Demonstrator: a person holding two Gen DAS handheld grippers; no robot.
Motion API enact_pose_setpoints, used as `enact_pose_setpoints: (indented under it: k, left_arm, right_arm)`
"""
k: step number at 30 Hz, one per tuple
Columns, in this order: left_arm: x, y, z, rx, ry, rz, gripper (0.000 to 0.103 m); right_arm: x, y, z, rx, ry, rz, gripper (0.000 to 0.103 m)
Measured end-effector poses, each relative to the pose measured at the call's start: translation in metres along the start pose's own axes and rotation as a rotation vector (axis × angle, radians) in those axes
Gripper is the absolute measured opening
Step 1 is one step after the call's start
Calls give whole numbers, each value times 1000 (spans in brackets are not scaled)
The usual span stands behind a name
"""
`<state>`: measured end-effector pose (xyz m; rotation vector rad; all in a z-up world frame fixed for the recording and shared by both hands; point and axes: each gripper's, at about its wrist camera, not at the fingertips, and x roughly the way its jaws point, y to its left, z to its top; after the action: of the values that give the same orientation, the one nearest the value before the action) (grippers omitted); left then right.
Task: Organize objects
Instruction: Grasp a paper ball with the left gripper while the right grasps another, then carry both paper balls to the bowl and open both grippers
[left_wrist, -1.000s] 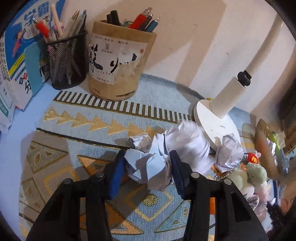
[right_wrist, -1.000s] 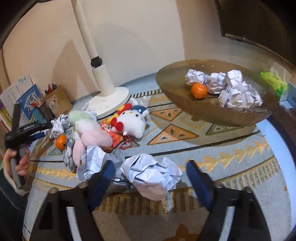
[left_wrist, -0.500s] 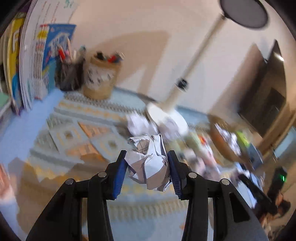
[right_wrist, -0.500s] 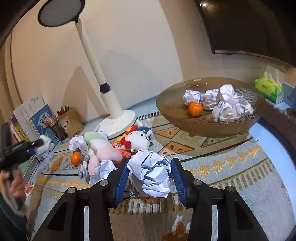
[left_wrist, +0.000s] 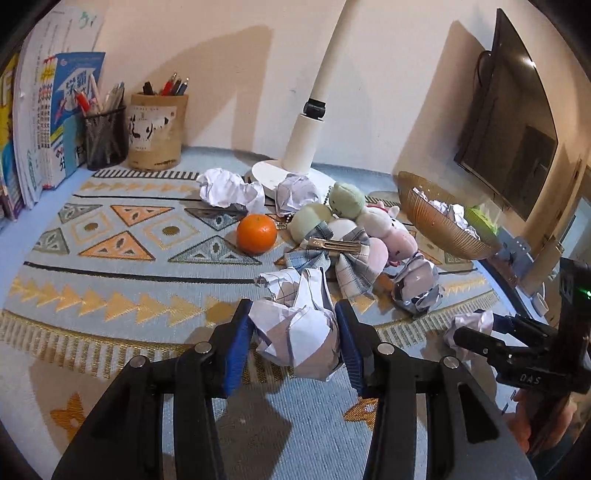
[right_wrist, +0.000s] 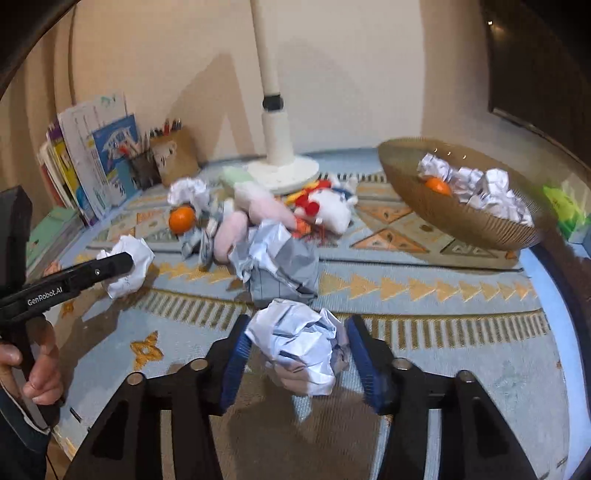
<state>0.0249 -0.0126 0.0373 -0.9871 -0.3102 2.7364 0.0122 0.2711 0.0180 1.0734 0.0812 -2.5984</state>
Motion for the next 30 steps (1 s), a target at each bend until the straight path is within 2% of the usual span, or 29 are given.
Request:
enact_pose_setpoints:
  k: [3,10,11,12,13,15,17,19,22,26,30]
  left_arm:
    - [0,-4,-2,9,3,-1,42]
    - [1,-2,-1,0,9,-10,42]
    - [1,-2,-2,0,7,-10,42]
    - [0,-3,-2,2,4,-12,42]
    - [0,-4,-2,3,4,-13,42]
    - [1,-5,0,4,12,6,42]
    - [3,-6,6,-15,45,-13,42]
    - [-3,-12,25,-33,45,-70,42]
    - [-15,-40,77,-26,-2,-137,42]
    - [-8,-102,141,38,-50,-225,42]
    - [23,-162,175,89,-37,-280,42]
  right_arm:
    - [8,-2,1,24,43,-6,68]
    - [18,-16,0,105,119,68,70]
    - [19,-17,0,114,127,77,67]
    - [19,-18,0,117,122,79,52]
    - [15,-17,0,115,102,89,47]
    - [5,-14,-1,97,52,94,47]
    - [-5,-12,0,91,6,78,47]
    - [-14,-15,0,102,-34,68,47]
    - [-32,-30,6,134,-38,100,47]
    - [-79,-55,46,116,-127,-23,47]
    - [-118,-97,96,209,-235,-111,47]
